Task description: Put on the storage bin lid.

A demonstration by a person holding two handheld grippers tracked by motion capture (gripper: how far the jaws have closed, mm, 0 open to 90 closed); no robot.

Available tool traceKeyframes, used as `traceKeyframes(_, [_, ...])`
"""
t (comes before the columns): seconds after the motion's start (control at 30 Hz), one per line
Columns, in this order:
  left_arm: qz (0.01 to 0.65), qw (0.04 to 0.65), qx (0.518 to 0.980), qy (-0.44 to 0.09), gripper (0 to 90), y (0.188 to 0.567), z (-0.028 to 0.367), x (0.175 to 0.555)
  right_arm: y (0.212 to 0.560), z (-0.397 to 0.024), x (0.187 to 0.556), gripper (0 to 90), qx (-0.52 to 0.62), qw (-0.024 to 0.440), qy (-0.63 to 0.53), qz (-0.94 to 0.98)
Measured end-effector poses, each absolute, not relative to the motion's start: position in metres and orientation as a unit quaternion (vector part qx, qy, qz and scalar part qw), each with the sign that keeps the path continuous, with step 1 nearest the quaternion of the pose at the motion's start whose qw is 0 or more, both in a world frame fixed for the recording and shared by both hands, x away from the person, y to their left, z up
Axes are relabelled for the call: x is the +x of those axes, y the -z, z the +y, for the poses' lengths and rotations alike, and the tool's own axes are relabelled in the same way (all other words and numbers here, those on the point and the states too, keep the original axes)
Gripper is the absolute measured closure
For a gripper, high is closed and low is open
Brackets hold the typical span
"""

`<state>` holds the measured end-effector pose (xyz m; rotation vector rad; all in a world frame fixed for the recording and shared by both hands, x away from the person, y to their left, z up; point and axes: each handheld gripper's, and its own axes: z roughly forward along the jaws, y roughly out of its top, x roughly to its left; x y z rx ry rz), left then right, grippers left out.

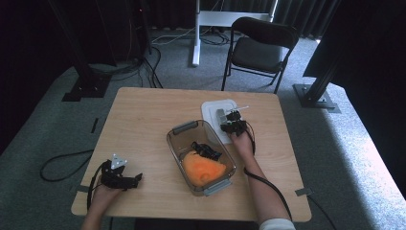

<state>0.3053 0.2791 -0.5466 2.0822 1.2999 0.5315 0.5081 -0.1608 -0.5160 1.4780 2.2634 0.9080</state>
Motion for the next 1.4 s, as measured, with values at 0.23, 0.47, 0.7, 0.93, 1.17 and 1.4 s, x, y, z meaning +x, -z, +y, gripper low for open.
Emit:
traceKeyframes(0.23, [0.492,0.31,0.788,-0.201,1.1,0.547,0.279,0.305,0.51,-0.167,0.506,67.8,0.512,0.14,-0.321,0.785])
traceKeyframes(0.47, [0.492,0.31,0.788,-0.201,1.1,0.547,0.279,0.305,0.502,-0.179,0.497,68.0,0.513,0.142,-0.331,0.779])
traceKeyframes(0.7, [0.492,0.31,0.788,-0.201,1.1,0.547,0.279,0.305,0.489,-0.194,0.486,68.2,0.513,0.149,-0.35,0.769])
traceKeyframes(0.93, [0.492,0.31,0.788,-0.201,1.1,0.547,0.279,0.305,0.481,-0.204,0.477,68.5,0.517,0.152,-0.357,0.763])
traceKeyframes(1.17, [0.492,0.31,0.788,-0.201,1.1,0.547,0.279,0.305,0.474,-0.214,0.464,68.5,0.515,0.158,-0.362,0.76])
traceKeyframes(1.4, [0.492,0.31,0.788,-0.201,1.1,0.547,0.279,0.305,0.458,-0.222,0.45,68.5,0.51,0.165,-0.38,0.754])
